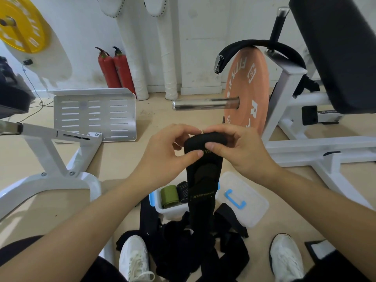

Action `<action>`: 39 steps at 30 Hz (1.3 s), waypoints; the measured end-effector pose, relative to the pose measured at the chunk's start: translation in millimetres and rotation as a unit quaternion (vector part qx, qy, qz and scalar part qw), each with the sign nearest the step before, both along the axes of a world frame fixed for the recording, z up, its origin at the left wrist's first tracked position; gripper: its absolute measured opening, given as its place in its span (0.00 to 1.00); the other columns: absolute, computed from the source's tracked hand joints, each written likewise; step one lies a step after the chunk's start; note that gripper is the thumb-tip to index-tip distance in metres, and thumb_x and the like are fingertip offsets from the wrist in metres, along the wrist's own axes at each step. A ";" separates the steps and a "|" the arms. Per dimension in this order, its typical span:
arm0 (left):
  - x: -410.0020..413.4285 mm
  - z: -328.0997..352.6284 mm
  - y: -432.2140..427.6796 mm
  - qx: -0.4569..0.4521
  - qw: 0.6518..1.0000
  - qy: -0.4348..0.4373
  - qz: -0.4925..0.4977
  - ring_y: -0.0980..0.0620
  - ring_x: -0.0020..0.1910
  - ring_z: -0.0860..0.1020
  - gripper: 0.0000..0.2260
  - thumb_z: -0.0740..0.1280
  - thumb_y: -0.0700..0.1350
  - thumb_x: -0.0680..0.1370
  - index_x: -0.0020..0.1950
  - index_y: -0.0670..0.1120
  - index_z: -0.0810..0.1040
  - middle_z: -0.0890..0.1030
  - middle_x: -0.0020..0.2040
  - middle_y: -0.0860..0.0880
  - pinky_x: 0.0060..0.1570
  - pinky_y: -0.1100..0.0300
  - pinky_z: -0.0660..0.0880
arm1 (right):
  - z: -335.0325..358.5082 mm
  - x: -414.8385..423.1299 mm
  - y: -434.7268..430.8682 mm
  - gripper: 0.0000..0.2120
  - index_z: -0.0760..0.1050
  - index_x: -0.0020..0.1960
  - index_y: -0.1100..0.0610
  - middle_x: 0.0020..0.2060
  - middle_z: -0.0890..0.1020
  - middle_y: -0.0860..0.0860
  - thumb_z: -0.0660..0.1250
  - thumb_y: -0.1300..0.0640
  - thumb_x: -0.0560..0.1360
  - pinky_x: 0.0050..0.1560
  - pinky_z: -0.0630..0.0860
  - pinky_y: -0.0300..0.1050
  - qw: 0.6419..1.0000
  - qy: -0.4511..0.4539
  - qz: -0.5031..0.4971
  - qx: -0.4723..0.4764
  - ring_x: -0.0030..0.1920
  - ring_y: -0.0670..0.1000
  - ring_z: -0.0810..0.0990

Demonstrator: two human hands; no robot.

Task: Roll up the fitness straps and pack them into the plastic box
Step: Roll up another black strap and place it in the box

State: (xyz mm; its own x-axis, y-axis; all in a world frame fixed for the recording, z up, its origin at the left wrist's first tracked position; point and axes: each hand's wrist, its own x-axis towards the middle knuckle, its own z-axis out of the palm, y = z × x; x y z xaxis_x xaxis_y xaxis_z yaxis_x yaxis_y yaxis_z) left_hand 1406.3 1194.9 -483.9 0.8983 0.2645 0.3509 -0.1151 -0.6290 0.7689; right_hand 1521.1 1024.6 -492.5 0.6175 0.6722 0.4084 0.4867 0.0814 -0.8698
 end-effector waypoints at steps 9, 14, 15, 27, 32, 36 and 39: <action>3.0 0.3 -1.5 -0.103 0.995 -0.012 -0.016 0.51 0.46 0.85 0.06 0.75 0.38 0.75 0.51 0.46 0.83 0.86 0.44 0.50 0.49 0.57 0.82 | 2.0 -2.4 0.9 0.07 0.84 0.52 0.57 0.42 0.85 0.49 0.68 0.57 0.78 0.49 0.79 0.37 0.994 0.104 0.028 -0.019 0.46 0.45 0.84; 3.5 1.4 -1.9 -0.186 0.982 -0.012 0.022 0.50 0.41 0.85 0.06 0.75 0.39 0.76 0.51 0.46 0.80 0.86 0.41 0.47 0.42 0.59 0.81 | 4.4 -0.2 -3.3 0.24 0.75 0.67 0.55 0.57 0.82 0.51 0.75 0.65 0.74 0.57 0.81 0.44 0.999 0.010 0.028 -0.029 0.57 0.50 0.82; 3.3 2.7 -1.8 -0.213 0.977 -0.009 0.030 0.50 0.40 0.84 0.07 0.74 0.40 0.77 0.51 0.45 0.79 0.86 0.40 0.46 0.41 0.59 0.81 | 4.0 -0.6 -3.9 0.25 0.74 0.67 0.55 0.58 0.81 0.50 0.75 0.67 0.73 0.58 0.80 0.44 0.998 -0.032 0.031 -0.037 0.59 0.50 0.81; 5.2 5.3 -0.1 -0.278 0.959 0.059 -0.005 0.53 0.43 0.83 0.07 0.73 0.46 0.78 0.54 0.47 0.80 0.85 0.43 0.49 0.44 0.60 0.78 | 1.3 -6.1 2.8 0.15 0.80 0.57 0.61 0.49 0.85 0.53 0.72 0.73 0.72 0.56 0.80 0.40 0.997 0.063 0.029 0.022 0.52 0.48 0.84; 3.0 2.2 2.2 -0.102 0.993 0.029 -0.042 0.55 0.54 0.82 0.12 0.76 0.44 0.73 0.54 0.51 0.82 0.84 0.50 0.56 0.52 0.58 0.80 | -0.3 2.0 1.6 0.10 0.79 0.57 0.64 0.45 0.84 0.53 0.69 0.69 0.76 0.51 0.79 0.38 0.991 0.132 0.028 0.011 0.47 0.45 0.83; 4.2 1.1 0.2 -0.084 0.996 -0.004 -0.014 0.52 0.48 0.84 0.09 0.76 0.43 0.74 0.53 0.50 0.83 0.85 0.46 0.54 0.50 0.51 0.82 | -2.6 3.1 2.8 0.13 0.77 0.62 0.62 0.49 0.84 0.61 0.70 0.61 0.78 0.55 0.82 0.49 0.991 0.129 0.002 -0.026 0.52 0.55 0.85; 4.9 0.0 -3.3 -0.061 0.996 -0.034 0.052 0.57 0.46 0.83 0.07 0.75 0.42 0.76 0.52 0.52 0.83 0.85 0.44 0.57 0.47 0.59 0.81 | 0.2 -4.3 2.9 0.15 0.77 0.58 0.54 0.45 0.81 0.53 0.75 0.56 0.74 0.48 0.80 0.42 0.985 0.005 -0.165 -0.047 0.44 0.48 0.81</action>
